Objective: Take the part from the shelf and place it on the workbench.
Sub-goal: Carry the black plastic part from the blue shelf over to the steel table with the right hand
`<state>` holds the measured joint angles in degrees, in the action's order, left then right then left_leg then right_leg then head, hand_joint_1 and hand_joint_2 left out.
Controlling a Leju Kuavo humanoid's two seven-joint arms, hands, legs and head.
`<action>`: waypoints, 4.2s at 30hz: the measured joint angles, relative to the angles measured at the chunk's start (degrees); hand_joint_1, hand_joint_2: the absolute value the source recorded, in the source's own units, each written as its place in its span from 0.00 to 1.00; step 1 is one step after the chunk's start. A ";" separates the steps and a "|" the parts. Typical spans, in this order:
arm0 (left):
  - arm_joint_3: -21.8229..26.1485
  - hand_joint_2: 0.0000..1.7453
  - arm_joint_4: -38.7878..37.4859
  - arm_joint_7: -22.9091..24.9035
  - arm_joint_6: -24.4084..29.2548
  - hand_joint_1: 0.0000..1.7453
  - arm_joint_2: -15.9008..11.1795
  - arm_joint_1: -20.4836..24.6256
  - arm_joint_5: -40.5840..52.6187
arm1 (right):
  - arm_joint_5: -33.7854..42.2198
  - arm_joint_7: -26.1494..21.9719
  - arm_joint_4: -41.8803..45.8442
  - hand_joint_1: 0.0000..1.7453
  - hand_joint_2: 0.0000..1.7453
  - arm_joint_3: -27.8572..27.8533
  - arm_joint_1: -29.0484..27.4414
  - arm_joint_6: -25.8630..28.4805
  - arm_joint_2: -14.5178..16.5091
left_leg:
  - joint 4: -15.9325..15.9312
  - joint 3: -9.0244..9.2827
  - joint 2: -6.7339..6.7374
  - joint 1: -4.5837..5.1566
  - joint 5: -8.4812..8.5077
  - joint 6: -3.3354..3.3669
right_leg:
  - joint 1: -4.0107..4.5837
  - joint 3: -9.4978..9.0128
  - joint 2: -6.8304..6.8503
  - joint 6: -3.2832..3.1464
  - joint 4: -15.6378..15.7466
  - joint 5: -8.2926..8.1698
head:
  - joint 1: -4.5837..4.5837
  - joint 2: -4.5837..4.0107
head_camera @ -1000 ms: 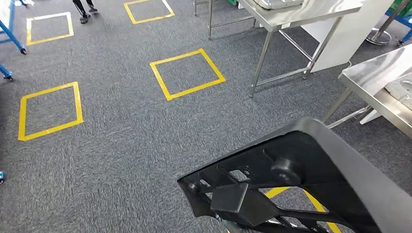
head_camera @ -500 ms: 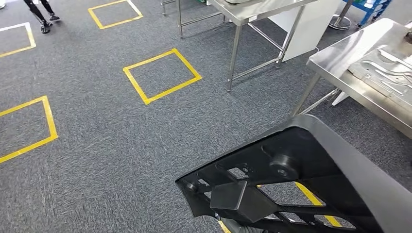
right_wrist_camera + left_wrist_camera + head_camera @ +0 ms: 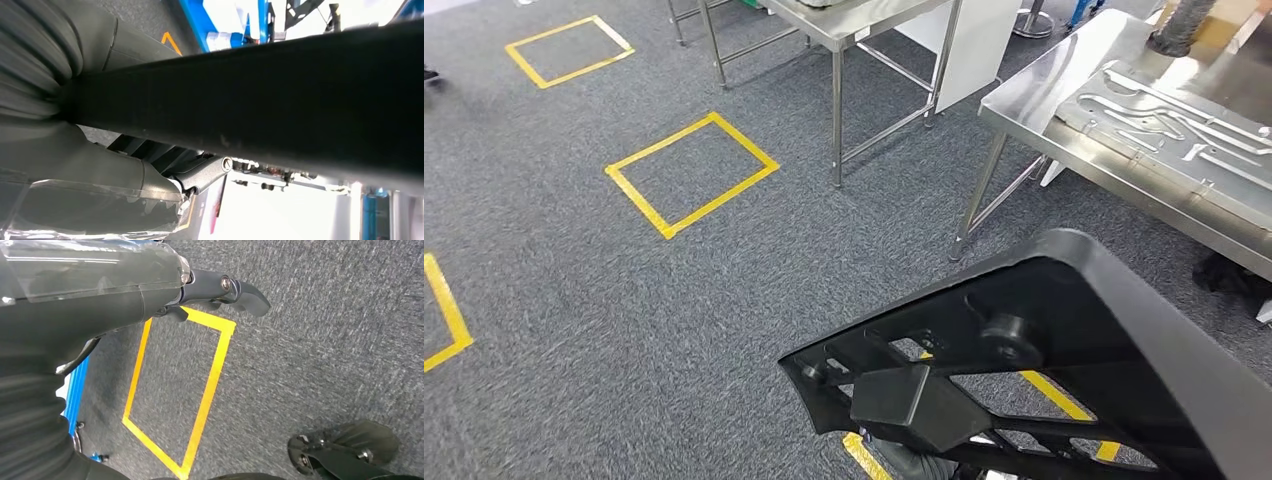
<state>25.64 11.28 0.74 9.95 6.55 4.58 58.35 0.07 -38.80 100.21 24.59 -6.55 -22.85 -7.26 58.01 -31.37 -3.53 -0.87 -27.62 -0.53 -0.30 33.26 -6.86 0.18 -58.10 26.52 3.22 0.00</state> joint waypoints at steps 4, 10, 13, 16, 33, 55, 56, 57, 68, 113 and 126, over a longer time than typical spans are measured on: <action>0.01 1.00 0.00 0.25 -0.01 0.00 0.18 0.28 -0.05 | -0.02 -0.07 0.00 1.00 1.00 0.01 0.40 -0.16 0.05 | -0.72 0.33 2.48 -0.11 0.34 1.40 | -0.03 2.74 4.02 1.11 -5.46 3.15 | -0.01 0.00; 0.15 1.00 0.00 0.34 0.57 0.00 0.19 0.13 -0.62 | -0.05 -0.08 -0.17 1.00 1.00 0.02 0.76 -0.74 0.30 | -0.72 0.94 6.42 0.17 -0.43 1.43 | -0.44 5.60 7.43 1.65 -10.41 2.79 | -0.01 0.00; 0.24 1.00 0.00 0.24 0.77 0.00 0.20 0.19 -0.69 | -0.05 -0.09 -0.18 1.00 1.00 0.02 1.20 -0.84 0.47 | -0.68 1.67 7.82 0.53 -1.08 0.71 | 0.23 0.77 10.17 0.67 -0.80 -0.35 | -0.01 0.00; 0.33 1.00 0.02 0.20 0.90 0.00 0.17 0.42 -0.64 | -0.04 -0.10 -0.18 1.00 1.00 0.01 1.35 -0.92 0.62 | -0.81 2.14 9.03 0.73 -1.59 -0.07 | 0.36 0.64 8.99 -0.23 -0.06 -0.22 | -0.01 0.00; 0.37 1.00 0.07 0.30 0.68 0.00 0.41 0.81 0.03 | -0.27 -0.38 -0.28 1.00 1.00 0.00 1.24 -0.53 0.95 | -0.52 -0.34 1.54 0.02 0.75 1.31 | -0.03 0.82 0.72 0.91 -0.91 0.48 | -0.01 0.00; 0.43 1.00 0.07 0.29 0.72 0.00 0.31 0.55 -0.10 | -0.36 -0.17 -0.15 1.00 1.00 0.00 0.83 -0.21 0.97 | 14.82 -5.85 3.57 0.55 -6.50 -0.83 | -0.17 -0.85 3.66 -1.07 1.08 -0.41 | -0.01 0.00; 0.43 1.00 0.07 0.31 0.73 0.00 0.30 0.42 -0.10 | -0.37 -0.15 -0.15 1.00 1.00 0.00 0.81 -0.31 0.97 | 11.14 -4.45 3.03 0.50 -3.99 -0.71 | -0.18 -1.03 2.83 -0.97 1.00 -0.32 | -0.01 0.00; 0.44 1.00 0.06 0.33 0.72 0.00 0.29 0.29 -0.10 | -0.38 -0.13 -0.15 1.00 1.00 0.00 0.81 -0.42 0.99 | 6.94 -2.78 1.79 0.42 -1.83 -0.54 | -0.13 -1.12 2.11 -0.80 0.89 -0.20 | -0.01 0.00; 0.51 1.00 0.04 0.46 0.77 0.00 0.65 0.12 -0.04 | -0.77 0.19 0.48 1.00 1.00 0.00 0.03 -0.73 1.13 | -0.82 0.22 4.40 0.36 0.30 2.33 | -0.41 7.61 6.53 2.29 -15.04 7.12 | -0.01 0.00; 1.90 1.00 0.07 -0.55 1.92 0.00 0.89 -0.04 -1.60 | -0.26 -0.27 0.15 1.00 1.00 -0.17 -1.14 0.12 1.24 | 11.90 -4.84 3.69 0.65 -7.08 -0.60 | -0.37 -0.62 6.85 -1.01 0.90 -0.13 | -0.01 0.00; 1.96 1.00 0.07 -1.12 1.75 0.00 1.02 -0.58 -1.15 | -0.26 -0.43 0.56 1.00 1.00 -0.17 -2.72 1.23 0.58 | -0.77 0.14 3.26 0.61 0.43 2.29 | 0.04 0.34 6.14 1.44 -3.34 3.03 | -0.01 0.00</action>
<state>27.60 11.34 -0.38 11.70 7.57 3.99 57.21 -0.20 -39.23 100.78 24.41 -9.28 -21.61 -6.68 57.23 -31.23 -0.26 -0.26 -27.19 1.76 -0.26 33.60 -0.71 1.62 -61.44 29.54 3.21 0.00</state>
